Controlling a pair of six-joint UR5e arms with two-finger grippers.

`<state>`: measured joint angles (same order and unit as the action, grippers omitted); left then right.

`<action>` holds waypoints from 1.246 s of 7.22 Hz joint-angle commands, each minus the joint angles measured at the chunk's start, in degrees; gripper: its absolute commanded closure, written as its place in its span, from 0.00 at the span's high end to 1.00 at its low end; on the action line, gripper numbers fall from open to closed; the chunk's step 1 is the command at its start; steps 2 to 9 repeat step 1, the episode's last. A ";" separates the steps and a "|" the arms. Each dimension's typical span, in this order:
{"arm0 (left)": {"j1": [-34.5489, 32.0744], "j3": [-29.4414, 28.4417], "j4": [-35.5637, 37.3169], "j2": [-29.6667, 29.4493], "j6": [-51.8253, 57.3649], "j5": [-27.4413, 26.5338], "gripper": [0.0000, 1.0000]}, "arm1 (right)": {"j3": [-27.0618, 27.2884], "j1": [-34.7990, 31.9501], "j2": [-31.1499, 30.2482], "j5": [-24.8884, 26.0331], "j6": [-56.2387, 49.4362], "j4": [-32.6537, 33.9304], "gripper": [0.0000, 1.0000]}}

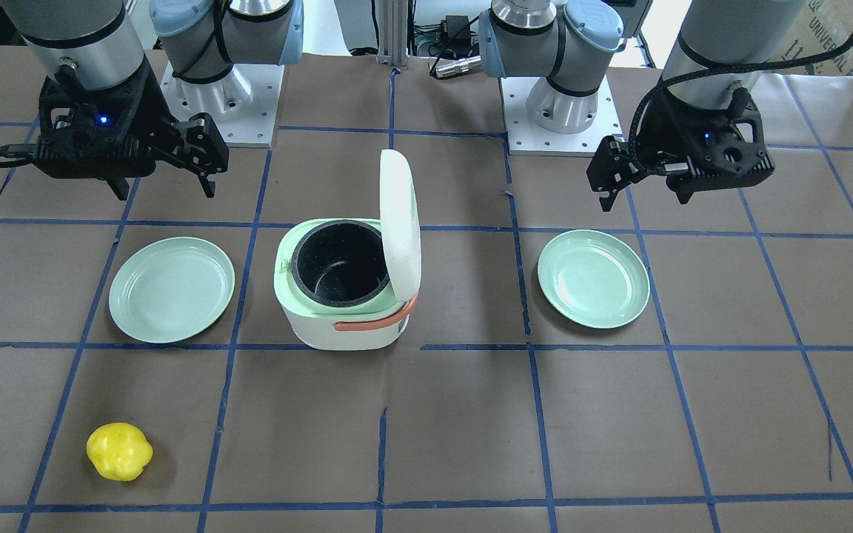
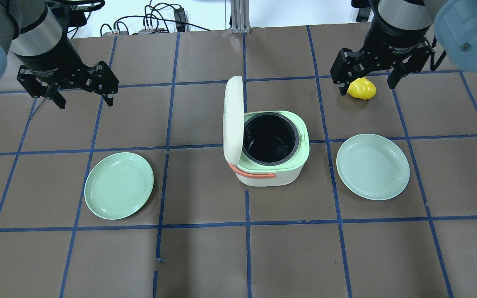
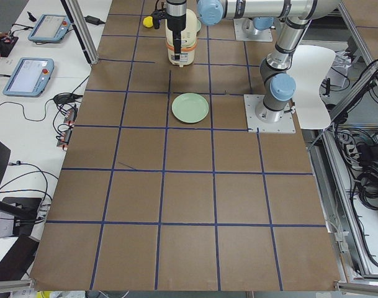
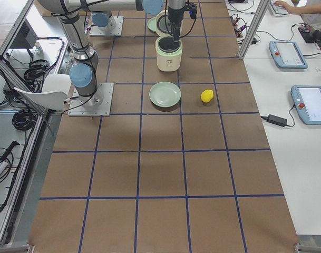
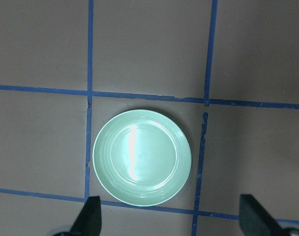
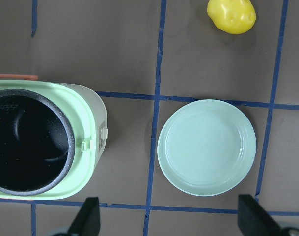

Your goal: Press rice cooker button

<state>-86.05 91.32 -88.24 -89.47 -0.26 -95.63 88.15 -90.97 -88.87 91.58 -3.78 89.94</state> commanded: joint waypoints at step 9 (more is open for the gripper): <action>0.00 0.00 0.00 0.00 0.00 0.00 1.00 | 0.00 0.09 0.10 0.00 0.00 0.06 1.00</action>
